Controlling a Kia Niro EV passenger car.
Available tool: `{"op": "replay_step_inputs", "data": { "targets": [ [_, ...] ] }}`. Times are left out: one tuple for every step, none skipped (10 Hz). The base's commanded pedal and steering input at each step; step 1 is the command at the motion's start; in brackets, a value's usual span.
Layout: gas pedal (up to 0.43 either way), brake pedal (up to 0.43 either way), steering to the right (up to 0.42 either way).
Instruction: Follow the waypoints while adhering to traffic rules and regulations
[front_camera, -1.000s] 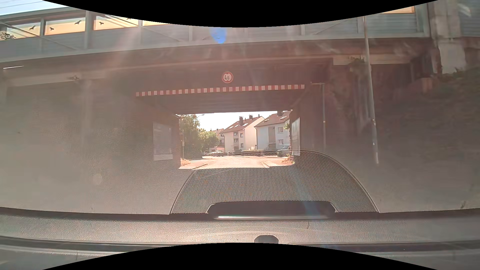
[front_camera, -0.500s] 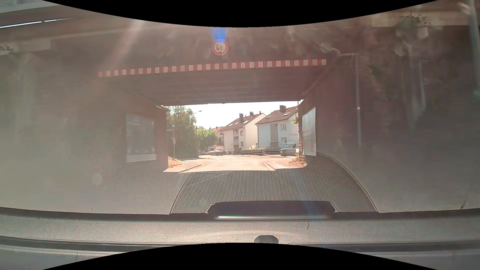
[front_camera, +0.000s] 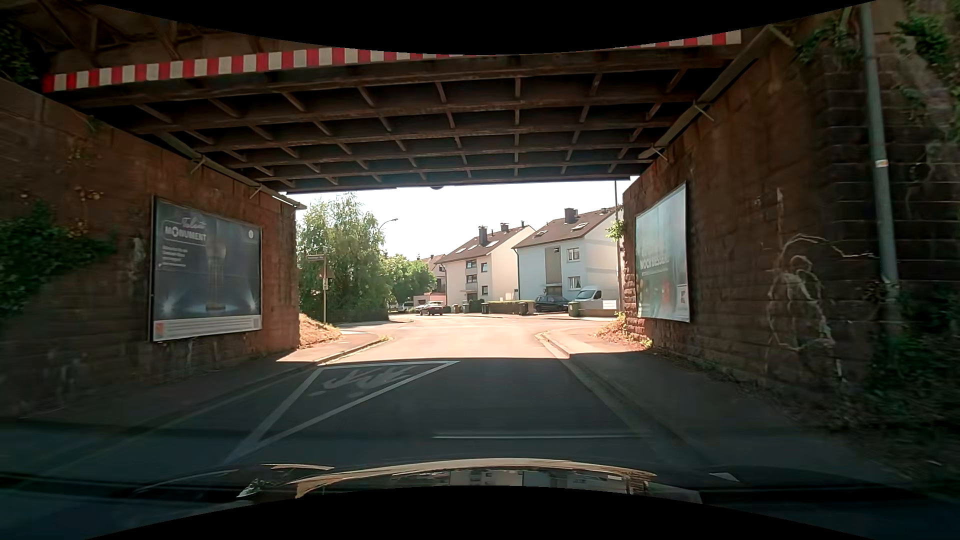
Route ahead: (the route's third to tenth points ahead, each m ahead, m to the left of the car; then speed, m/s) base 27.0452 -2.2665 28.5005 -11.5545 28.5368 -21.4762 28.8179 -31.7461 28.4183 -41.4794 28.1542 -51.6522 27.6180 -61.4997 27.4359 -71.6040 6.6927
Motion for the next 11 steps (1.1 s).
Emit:
{"op": "replay_step_inputs", "data": {
  "targets": [
    [0.028, 0.0, -0.004],
    [0.0, 0.0, -0.004],
    [0.0, 0.0, -0.004],
    [0.0, 0.0, -0.002],
    [0.0, 0.0, 0.0],
    [0.0, 0.0, 0.0],
    [0.0, 0.0, 0.0],
    [0.0, 0.0, 0.0],
    [0.0, 0.0, 0.0],
    [0.0, 0.0, 0.0],
    [0.0, 0.012, 0.0]
  ]
}}
